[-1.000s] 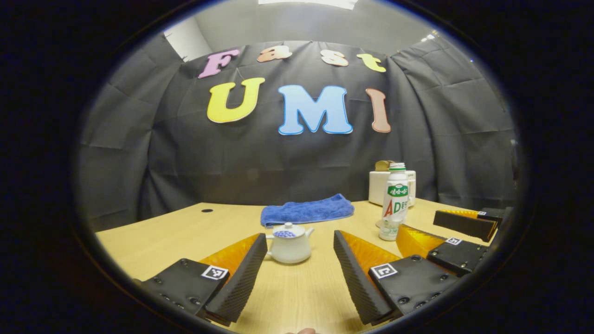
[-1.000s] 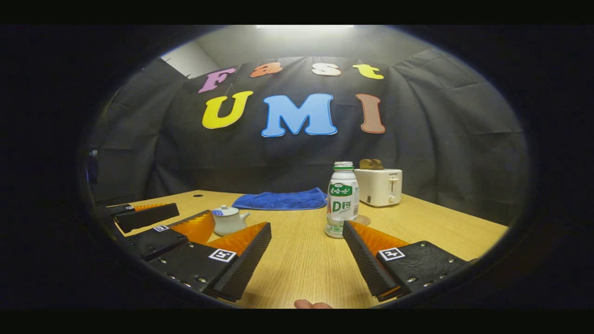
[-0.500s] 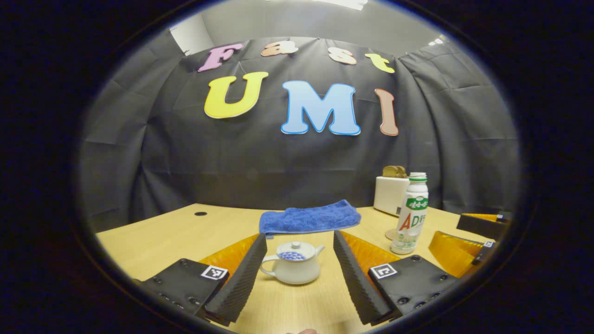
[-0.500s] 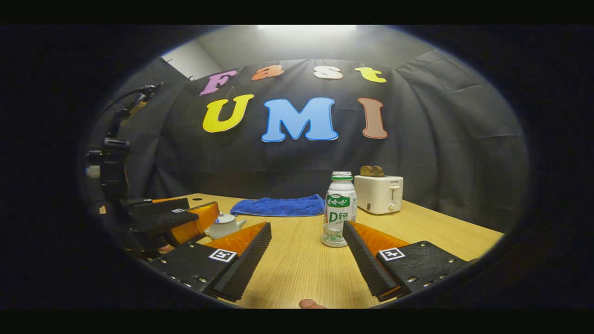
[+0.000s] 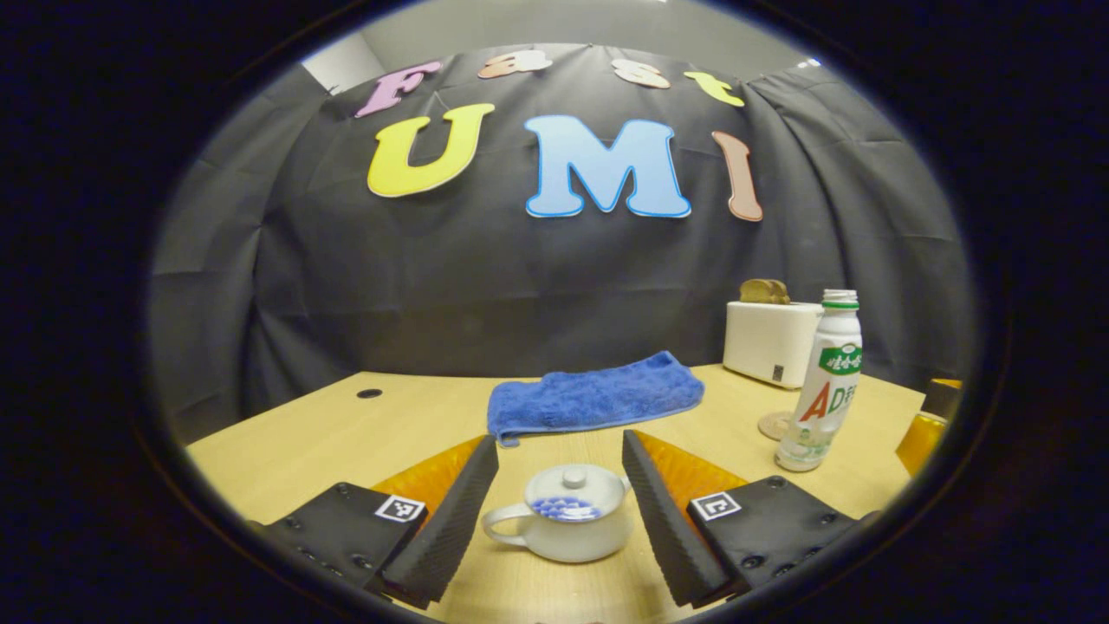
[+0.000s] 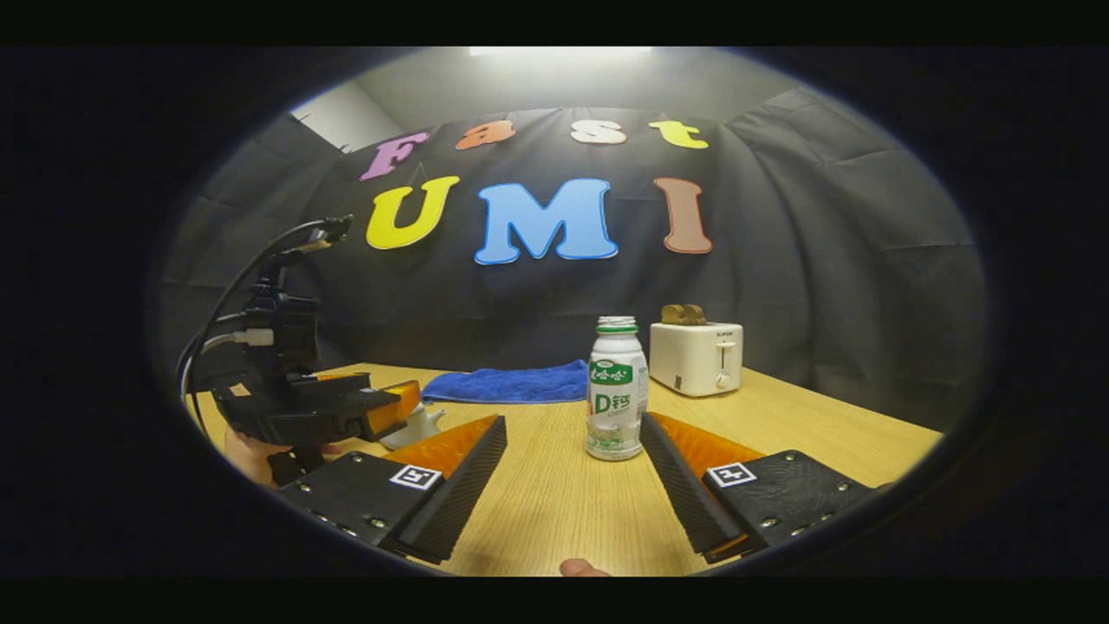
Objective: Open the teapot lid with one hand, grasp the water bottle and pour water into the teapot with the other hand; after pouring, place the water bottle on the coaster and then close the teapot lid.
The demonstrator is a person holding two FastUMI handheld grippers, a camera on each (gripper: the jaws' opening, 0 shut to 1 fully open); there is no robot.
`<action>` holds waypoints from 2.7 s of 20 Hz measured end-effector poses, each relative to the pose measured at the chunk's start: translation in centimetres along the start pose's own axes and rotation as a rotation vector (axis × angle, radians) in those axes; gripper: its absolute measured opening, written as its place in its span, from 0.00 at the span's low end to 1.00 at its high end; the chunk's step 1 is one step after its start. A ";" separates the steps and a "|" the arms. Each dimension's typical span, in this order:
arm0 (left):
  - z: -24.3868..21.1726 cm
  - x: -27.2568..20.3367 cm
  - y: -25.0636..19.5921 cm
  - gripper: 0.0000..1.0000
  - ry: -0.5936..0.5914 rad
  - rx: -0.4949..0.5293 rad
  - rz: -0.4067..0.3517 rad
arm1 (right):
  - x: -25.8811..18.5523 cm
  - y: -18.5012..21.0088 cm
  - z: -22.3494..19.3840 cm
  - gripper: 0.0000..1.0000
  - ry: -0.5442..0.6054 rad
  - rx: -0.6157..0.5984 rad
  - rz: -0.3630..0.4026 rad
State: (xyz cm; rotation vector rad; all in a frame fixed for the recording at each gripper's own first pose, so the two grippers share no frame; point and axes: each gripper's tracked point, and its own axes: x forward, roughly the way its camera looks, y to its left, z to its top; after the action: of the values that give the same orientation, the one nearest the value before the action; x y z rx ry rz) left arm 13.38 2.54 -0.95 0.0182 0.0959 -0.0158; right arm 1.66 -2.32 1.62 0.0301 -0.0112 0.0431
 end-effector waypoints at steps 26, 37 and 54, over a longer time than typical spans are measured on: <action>3.5 -0.4 -0.3 0.17 -0.109 -0.002 -0.092 | 3.9 -3.8 1.1 0.96 0.018 -0.013 -0.028; 5.0 -2.2 0.9 0.13 -0.151 -0.108 -0.120 | 11.5 -4.9 -2.0 0.96 0.132 -0.052 -0.053; 5.7 -2.7 1.5 0.12 -0.177 -0.055 -0.092 | 14.7 -5.5 -2.8 0.76 0.146 -0.071 -0.084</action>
State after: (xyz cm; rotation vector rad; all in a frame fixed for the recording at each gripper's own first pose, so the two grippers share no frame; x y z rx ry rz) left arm 11.28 3.96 5.04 -0.0427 -0.0800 -0.1061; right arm 16.64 -7.09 -1.12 -0.0432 0.1341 -0.0394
